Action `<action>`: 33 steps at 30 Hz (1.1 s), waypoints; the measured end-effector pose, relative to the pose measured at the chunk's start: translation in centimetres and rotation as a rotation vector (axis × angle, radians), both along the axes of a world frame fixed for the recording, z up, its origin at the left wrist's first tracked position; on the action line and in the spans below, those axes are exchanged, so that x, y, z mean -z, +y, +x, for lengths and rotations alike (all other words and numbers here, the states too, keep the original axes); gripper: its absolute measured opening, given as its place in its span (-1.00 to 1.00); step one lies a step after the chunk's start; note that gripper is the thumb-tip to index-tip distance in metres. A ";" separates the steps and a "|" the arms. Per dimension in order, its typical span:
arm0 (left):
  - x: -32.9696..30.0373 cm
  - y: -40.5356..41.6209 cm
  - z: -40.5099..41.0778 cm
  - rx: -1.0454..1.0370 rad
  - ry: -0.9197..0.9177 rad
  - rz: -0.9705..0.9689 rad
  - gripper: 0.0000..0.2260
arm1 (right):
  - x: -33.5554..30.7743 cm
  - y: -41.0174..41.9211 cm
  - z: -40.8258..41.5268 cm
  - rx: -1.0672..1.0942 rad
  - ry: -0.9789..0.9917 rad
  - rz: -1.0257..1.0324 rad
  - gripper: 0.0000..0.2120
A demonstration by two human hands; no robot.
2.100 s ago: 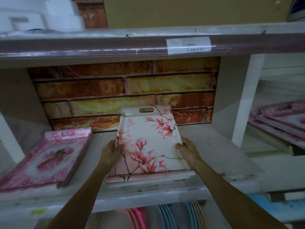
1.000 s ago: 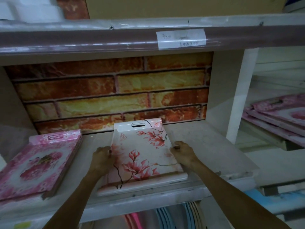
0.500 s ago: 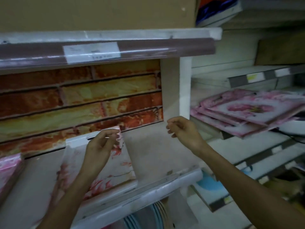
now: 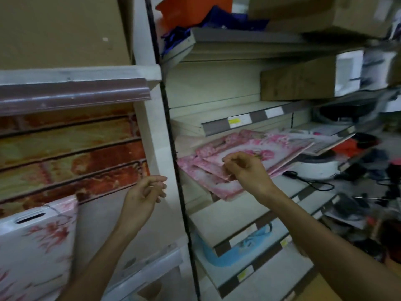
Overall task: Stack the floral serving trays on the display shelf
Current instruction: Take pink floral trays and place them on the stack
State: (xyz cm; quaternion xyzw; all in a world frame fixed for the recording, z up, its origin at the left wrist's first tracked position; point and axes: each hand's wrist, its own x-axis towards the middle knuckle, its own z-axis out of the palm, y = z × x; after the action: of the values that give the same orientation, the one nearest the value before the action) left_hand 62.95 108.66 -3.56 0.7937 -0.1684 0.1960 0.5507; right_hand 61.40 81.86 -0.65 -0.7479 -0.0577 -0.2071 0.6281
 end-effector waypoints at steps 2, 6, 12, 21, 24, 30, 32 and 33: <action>0.4 -3.3 1.1 0.051 0.004 0.023 -0.82 | -0.1 -3.4 0.0 0.024 0.005 0.007 -0.89; 0.7 -9.0 3.0 0.126 -0.044 0.139 -0.84 | -0.2 -9.2 0.3 0.058 0.001 0.045 -0.89; 0.5 -15.9 6.3 0.277 -0.187 0.403 -0.85 | 0.0 -14.9 1.3 0.152 0.011 0.108 -0.89; 1.6 -23.0 11.7 0.451 -0.512 0.945 -0.73 | 0.5 -19.4 3.1 0.327 0.073 0.143 -0.88; 1.6 -23.8 12.5 0.489 -0.606 0.963 -0.75 | 0.7 -20.4 3.7 0.396 0.109 0.159 -0.83; 1.8 -23.9 13.0 0.490 -0.728 0.993 -0.82 | 1.3 -21.0 5.2 0.463 0.189 0.238 -0.80; 1.7 -23.8 13.2 0.470 -0.762 0.997 -0.86 | 1.3 -21.0 5.5 0.451 0.203 0.272 -0.78; 1.6 -23.7 13.3 0.459 -0.777 0.990 -0.89 | 1.3 -20.9 5.7 0.441 0.211 0.294 -0.78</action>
State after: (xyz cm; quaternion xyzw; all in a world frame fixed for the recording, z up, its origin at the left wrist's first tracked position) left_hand 76.28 84.97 -5.17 0.7687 -0.5889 0.2450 0.0486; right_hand 67.10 61.00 -1.99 -0.6606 0.2027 -0.2661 0.6721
